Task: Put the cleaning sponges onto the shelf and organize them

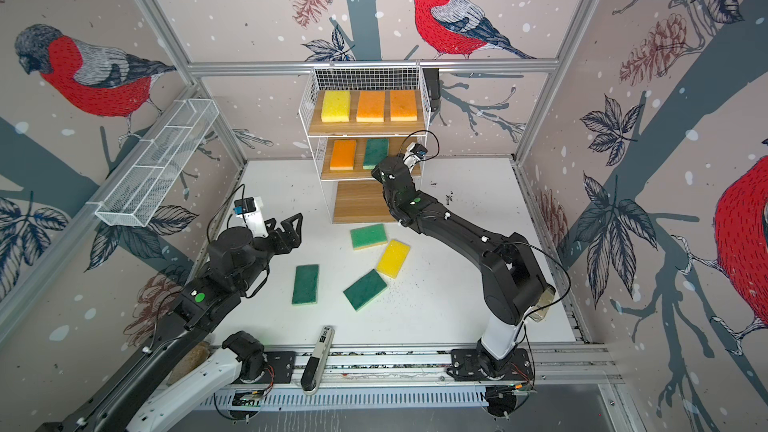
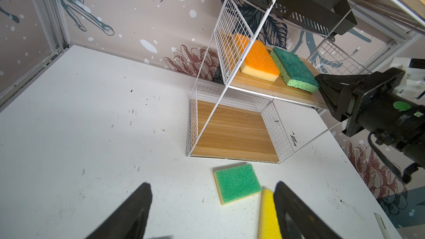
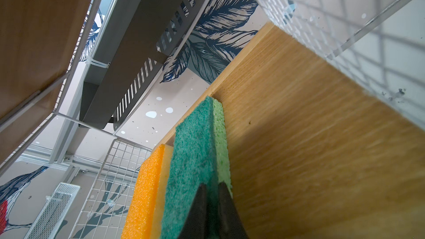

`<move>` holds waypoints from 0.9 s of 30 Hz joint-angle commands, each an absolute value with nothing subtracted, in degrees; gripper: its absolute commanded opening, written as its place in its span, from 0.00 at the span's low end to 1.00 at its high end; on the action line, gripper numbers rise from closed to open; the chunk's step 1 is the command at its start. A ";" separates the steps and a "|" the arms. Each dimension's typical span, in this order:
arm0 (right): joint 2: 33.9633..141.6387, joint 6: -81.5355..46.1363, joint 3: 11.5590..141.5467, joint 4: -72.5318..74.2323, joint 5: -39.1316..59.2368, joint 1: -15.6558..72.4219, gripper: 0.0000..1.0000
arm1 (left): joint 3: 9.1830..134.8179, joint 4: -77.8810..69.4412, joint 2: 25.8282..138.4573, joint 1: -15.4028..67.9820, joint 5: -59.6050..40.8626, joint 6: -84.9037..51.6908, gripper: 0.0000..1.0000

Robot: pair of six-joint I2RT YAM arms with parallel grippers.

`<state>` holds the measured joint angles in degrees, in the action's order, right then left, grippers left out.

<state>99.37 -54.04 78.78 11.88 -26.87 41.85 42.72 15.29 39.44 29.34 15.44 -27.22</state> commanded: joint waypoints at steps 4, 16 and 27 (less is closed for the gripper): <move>99.29 -51.51 79.23 12.98 -23.45 40.94 0.14 | 42.97 13.17 39.53 29.22 15.91 -27.25 0.83; 100.07 -49.48 80.77 12.04 -21.09 40.87 0.13 | 42.96 12.70 40.15 29.25 15.50 -27.14 0.84; 99.14 -50.66 80.16 9.72 -21.52 40.89 0.20 | 42.78 12.74 39.53 29.18 15.38 -27.17 0.83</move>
